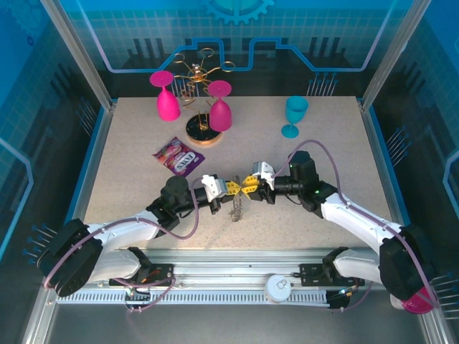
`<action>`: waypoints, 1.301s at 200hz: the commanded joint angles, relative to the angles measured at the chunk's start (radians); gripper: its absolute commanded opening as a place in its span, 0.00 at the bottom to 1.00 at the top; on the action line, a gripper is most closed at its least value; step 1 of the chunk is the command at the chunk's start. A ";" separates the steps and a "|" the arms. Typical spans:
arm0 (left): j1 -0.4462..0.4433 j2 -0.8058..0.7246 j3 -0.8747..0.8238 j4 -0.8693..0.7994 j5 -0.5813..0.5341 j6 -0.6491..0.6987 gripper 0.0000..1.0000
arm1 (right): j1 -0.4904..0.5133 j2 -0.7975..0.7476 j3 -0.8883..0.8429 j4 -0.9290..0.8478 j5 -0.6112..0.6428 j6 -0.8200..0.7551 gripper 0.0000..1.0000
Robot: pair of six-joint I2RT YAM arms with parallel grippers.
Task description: Put the keys on the keyring
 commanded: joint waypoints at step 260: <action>-0.004 -0.087 0.053 -0.199 0.038 0.087 0.00 | 0.004 -0.031 0.095 -0.226 0.042 -0.068 0.33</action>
